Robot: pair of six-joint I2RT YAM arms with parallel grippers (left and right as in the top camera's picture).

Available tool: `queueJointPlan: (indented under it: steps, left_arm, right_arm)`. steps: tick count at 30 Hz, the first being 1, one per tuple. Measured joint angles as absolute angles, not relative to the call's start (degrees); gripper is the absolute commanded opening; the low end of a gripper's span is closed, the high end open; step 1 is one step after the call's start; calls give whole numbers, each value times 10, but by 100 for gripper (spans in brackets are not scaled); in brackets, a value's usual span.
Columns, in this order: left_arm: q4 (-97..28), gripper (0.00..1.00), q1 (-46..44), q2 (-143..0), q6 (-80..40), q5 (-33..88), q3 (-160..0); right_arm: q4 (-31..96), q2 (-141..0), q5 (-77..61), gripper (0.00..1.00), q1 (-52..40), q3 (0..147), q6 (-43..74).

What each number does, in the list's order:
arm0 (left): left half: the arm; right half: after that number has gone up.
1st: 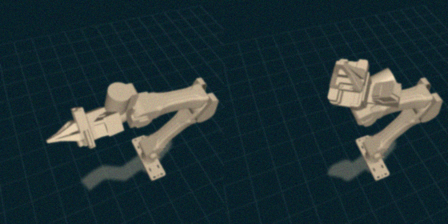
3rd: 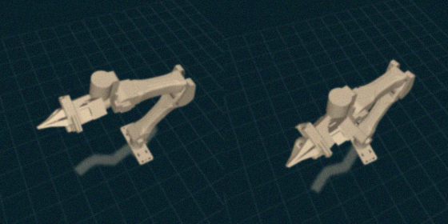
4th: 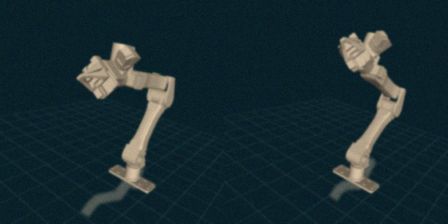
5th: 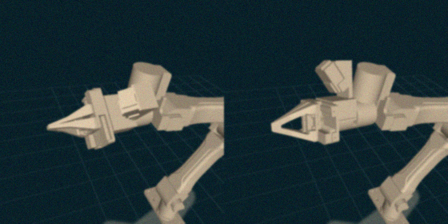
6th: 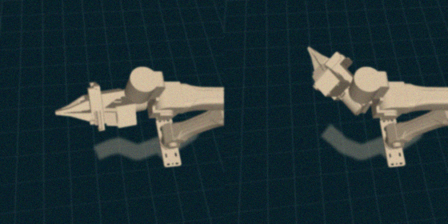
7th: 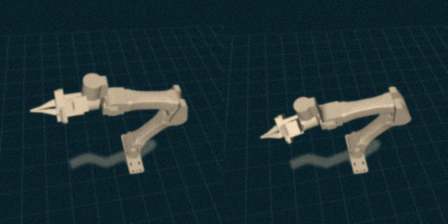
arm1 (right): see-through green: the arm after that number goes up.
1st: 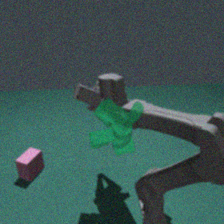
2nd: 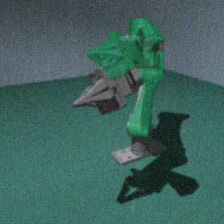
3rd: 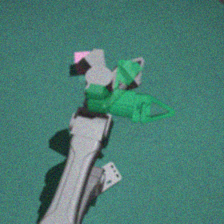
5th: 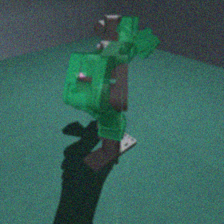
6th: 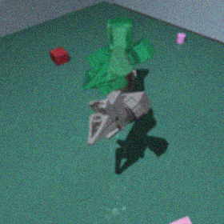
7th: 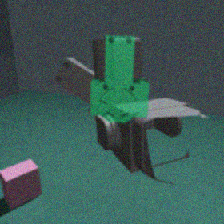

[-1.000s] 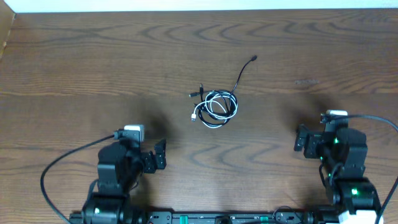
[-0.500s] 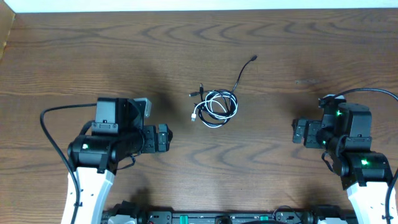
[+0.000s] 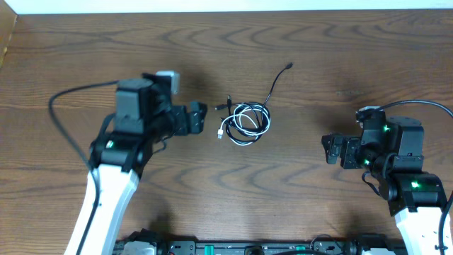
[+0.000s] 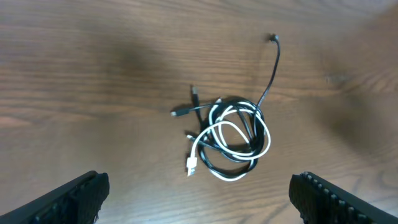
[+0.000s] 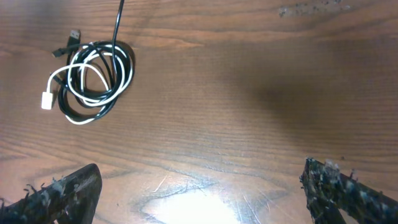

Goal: Untangle cables
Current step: 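Reach the left gripper forward to the tangled black and white cables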

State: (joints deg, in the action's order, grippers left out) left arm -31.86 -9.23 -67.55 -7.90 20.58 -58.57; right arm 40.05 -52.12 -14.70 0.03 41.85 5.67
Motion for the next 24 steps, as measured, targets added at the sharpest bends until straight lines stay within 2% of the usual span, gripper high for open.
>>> queueJointPlan:
  steps: [8,12,15,24]
  left_arm:
    - [-274,97,-194,-824,-77,143,-665]
    - [-256,90,-247,-929,-77,134,-666]
    - [-240,90,-288,-998,-75,132,-666]
    - [-187,90,-375,-1055,-29,132,-666]
  right_arm:
    - [401,-521,-150,99,1,418,57]
    - [402,-521,-150,99,0,418,57]
    - [402,-521,-150,99,1,418,57]
    - [406,-521,-150,99,1,418,57]
